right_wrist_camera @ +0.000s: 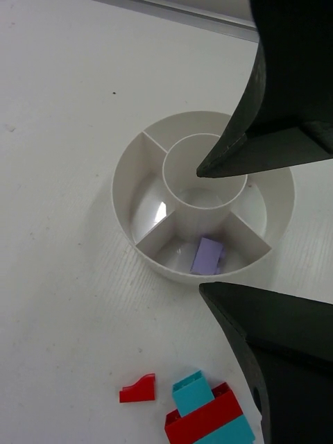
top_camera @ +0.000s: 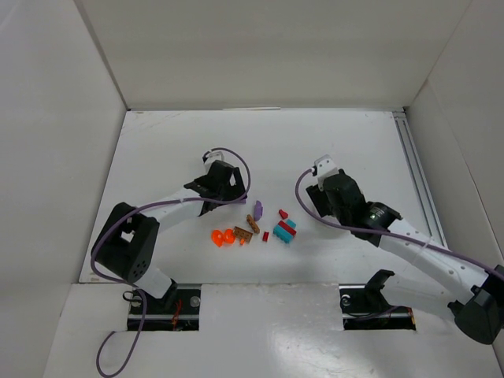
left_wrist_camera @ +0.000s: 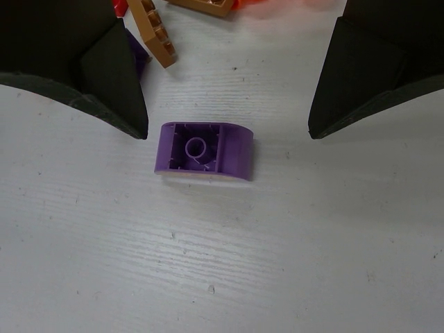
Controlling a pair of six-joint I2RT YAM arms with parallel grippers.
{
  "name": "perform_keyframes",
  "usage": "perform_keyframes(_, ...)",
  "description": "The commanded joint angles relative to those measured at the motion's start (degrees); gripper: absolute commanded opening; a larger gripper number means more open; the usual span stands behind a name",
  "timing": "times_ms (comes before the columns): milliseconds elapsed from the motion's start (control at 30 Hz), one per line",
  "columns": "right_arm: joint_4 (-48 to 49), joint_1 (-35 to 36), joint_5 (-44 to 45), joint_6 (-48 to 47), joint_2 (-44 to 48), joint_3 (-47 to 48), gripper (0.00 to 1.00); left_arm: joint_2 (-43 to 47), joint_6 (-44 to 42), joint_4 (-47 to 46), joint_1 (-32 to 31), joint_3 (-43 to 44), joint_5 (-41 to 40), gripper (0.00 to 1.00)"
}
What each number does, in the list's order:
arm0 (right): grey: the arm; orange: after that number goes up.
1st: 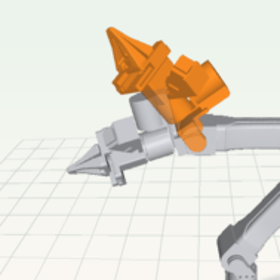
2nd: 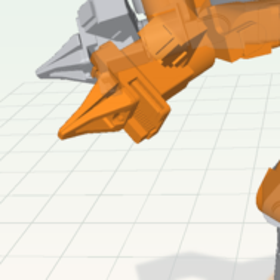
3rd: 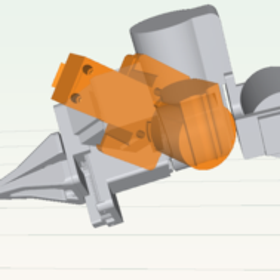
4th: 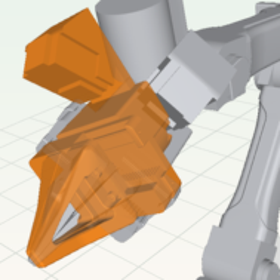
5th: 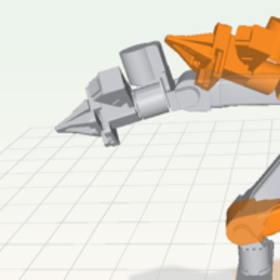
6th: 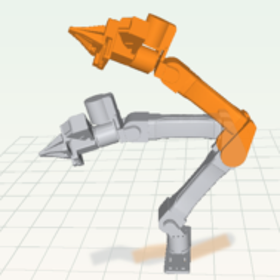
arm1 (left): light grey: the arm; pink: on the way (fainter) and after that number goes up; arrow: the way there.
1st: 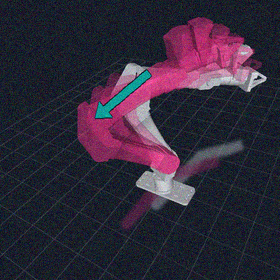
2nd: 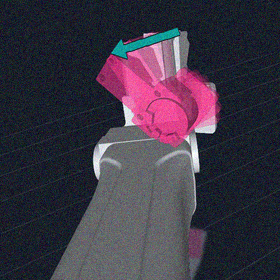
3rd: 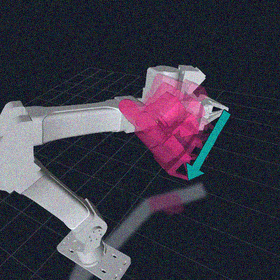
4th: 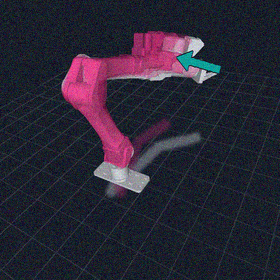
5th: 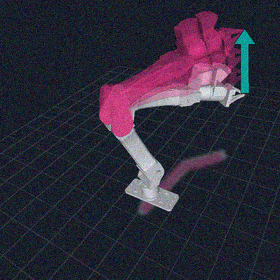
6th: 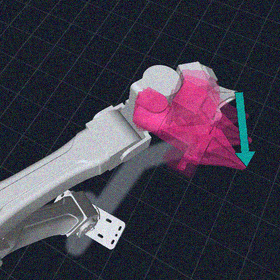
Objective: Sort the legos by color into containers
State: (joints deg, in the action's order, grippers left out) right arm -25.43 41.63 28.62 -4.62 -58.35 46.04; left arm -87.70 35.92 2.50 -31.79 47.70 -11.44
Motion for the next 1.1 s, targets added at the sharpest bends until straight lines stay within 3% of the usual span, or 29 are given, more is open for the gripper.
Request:
perform_keyframes(0, 5.91, -0.23, -3.39, -3.11, 1.92, -0.43, 0.67, -0.19, 0.55, 0.13, -0.20, 1.96, -1.30, 1.00)
perform_keyframes(267, 7.85, -0.23, -4.45, -4.34, 5.52, -2.10, 0.67, -1.85, 0.47, 0.66, -0.20, 3.10, -2.00, 0.98)
perform_keyframes(533, 7.85, -0.23, -4.45, -4.87, 6.76, -3.24, 0.67, -1.86, -11.30, -5.31, -1.26, 2.57, 4.84, 1.00)
perform_keyframes(700, 8.38, -0.23, -4.45, -6.01, 6.76, -3.24, 0.67, -3.71, -20.59, -4.44, -1.78, 2.49, 5.55, 1.00)
perform_keyframes(833, 8.38, -0.23, -5.06, -7.15, 6.23, -3.24, 0.67, 0.93, -28.78, -8.91, -1.78, -1.02, 6.07, 1.00)
perform_keyframes(1067, 7.93, -0.23, -5.07, -7.15, 5.70, -1.22, 0.67, 5.35, -43.82, -11.82, -1.78, -4.55, 19.51, 1.00)
